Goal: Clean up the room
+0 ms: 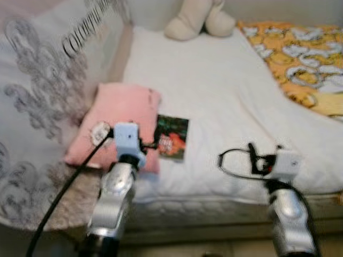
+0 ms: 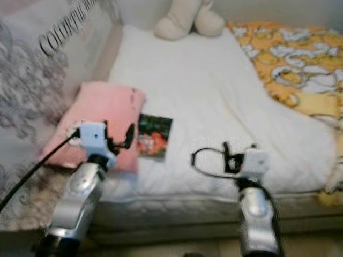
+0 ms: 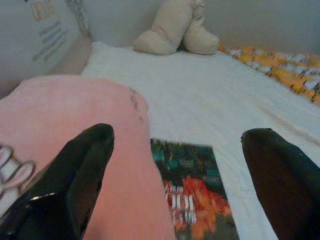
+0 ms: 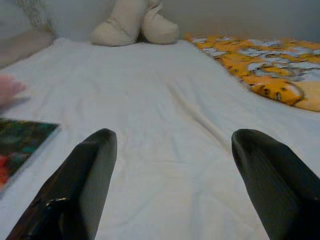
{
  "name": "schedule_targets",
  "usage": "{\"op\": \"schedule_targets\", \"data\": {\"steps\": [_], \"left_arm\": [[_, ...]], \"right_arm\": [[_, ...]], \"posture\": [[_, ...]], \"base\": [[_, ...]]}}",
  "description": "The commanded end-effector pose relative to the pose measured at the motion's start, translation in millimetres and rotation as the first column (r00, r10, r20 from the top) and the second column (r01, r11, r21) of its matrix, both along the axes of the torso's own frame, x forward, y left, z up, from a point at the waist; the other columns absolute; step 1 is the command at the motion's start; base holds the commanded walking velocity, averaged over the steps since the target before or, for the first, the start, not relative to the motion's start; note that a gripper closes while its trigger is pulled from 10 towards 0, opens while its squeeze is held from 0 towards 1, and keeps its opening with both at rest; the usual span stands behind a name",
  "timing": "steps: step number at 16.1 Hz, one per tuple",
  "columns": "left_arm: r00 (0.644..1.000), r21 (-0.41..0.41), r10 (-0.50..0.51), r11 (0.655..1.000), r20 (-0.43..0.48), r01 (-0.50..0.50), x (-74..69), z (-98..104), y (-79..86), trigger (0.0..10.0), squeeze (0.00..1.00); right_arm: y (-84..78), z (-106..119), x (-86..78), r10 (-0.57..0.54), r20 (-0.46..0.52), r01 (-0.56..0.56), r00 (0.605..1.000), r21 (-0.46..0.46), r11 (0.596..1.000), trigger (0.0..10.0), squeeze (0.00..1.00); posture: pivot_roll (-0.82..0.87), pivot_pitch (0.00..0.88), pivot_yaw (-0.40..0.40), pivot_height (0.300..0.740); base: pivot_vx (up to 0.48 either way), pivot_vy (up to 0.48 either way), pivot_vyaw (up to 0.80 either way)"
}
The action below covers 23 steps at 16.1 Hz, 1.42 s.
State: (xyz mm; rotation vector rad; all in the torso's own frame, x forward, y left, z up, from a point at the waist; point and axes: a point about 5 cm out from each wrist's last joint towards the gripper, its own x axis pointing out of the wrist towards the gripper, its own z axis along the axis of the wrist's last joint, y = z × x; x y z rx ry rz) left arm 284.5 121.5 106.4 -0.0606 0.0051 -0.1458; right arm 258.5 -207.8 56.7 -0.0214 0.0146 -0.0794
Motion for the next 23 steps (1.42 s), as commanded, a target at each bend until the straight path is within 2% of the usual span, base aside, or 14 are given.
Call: {"op": "schedule_targets", "data": {"steps": [1,21,22,23], "left_arm": [[1.0,0.001,0.009,1.0,0.005,-0.009,0.8,1.6,1.6,10.0,0.0],[1.0,0.001,0.009,1.0,0.005,-0.009,0.8,1.6,1.6,10.0,0.0],[1.0,0.0,0.011,1.0,0.014,-0.011,2.4,-0.1,-0.4,10.0,0.0],[0.998,-0.013,0.061,0.998,0.032,-0.061,15.8,3.2,1.5,10.0,0.0]], "right_arm": [[-2.6,2.9,0.8,-0.006,0.01,0.006,1.0,0.001,1.0,10.0,0.0],[-2.6,2.9,0.8,-0.006,0.01,0.006,1.0,0.001,1.0,10.0,0.0],[1.4,0.7,1.6,0.023,-0.023,-0.023,0.999,0.005,1.0,10.0,0.0],[22.6,0.8,17.5,0.105,-0.042,-0.105,0.994,0.015,0.994,10.0,0.0]], "posture": [[-0.14,0.0,0.044,0.74],[-0.14,0.0,0.044,0.74],[0.0,0.0,0.0,0.74],[-0.13,0.0,0.043,0.74]], "base": [[0.0,-0.435,0.0],[0.0,-0.435,0.0],[0.0,0.0,0.0],[0.296,-0.375,0.0]]}}
